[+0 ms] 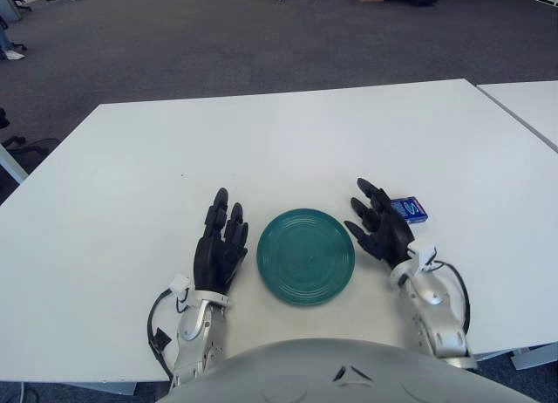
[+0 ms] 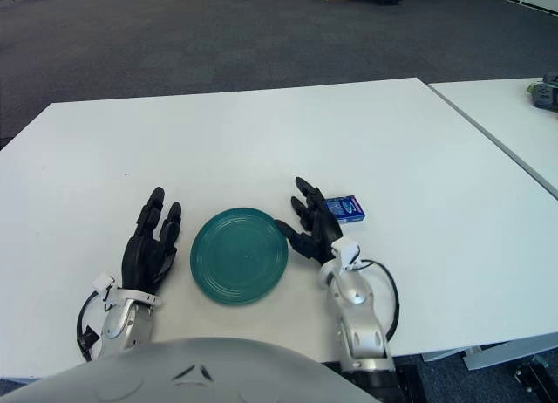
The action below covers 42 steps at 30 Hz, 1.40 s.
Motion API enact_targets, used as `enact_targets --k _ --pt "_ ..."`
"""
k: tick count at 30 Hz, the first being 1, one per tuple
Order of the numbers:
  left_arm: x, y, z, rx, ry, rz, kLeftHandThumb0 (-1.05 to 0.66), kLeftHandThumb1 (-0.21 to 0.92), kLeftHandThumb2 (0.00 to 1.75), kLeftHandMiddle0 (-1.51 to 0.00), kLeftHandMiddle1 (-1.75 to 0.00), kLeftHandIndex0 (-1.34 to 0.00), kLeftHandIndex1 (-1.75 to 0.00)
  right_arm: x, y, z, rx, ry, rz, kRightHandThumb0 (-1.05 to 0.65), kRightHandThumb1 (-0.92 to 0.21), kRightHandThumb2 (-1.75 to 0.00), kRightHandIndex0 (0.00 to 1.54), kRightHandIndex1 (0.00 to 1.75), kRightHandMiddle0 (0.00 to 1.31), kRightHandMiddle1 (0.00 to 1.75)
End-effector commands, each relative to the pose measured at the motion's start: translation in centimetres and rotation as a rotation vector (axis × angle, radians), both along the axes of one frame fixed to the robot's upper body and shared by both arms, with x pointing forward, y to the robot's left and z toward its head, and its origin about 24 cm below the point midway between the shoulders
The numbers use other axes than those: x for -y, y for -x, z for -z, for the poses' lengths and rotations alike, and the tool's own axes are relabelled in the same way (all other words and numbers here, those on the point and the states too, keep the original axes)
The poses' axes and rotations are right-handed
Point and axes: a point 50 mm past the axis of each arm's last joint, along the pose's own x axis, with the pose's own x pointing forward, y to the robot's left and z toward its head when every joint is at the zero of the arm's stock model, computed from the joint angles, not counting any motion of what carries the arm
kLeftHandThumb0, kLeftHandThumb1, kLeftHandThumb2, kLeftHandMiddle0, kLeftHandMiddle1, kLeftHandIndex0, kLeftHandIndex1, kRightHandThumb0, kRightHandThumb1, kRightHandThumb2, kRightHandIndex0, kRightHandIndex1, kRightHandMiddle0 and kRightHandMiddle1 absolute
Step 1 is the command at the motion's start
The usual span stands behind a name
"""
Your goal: Put the gum into the plate.
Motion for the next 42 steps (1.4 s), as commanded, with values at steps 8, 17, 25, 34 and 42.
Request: enact_targets --k 8,17,25,34,42 --pt "0.9 0.7 1.8 -0.093 0.021 0.000 -0.81 0.92 0.26 0.00 0.00 0.00 -0.22 0.0 -2.0 -9.4 0.509 0.480 -0.204 -0.92 -0.92 -0.22 0.42 0.03 0.00 0.69" --pt "1.1 0.7 1.9 -0.086 0.093 -0.005 -0.82 0.92 0.21 0.00 0.00 0.00 -0.27 0.5 -2.2 -11.5 0.699 0.894 -0.327 -0.95 -0.92 -0.35 0.45 0.03 0.00 0.82" --pt "1.2 0.5 1.9 -0.080 0.107 -0.017 -0.79 0.91 0.14 -0.02 0.00 0.00 -0.34 1.3 -2.7 -11.9 0.691 1.072 -0.396 -0.90 -0.92 -0.34 0.40 0.00 0.00 0.82" --pt "1.1 0.5 1.9 -0.086 0.089 -0.019 -0.80 0.92 0.16 0.00 0.00 0.00 -0.26 2.0 -3.7 -12.1 0.677 1.210 -0.440 -0.93 -0.92 -0.48 0.34 0.00 0.00 0.82" --pt "0.9 0.6 1.9 -0.080 0.060 -0.010 -0.83 0.92 0.18 0.00 0.00 0.00 -0.20 4.2 -5.0 -11.6 0.595 1.278 -0.510 -0.91 -0.92 -0.49 0.31 0.00 0.00 0.81"
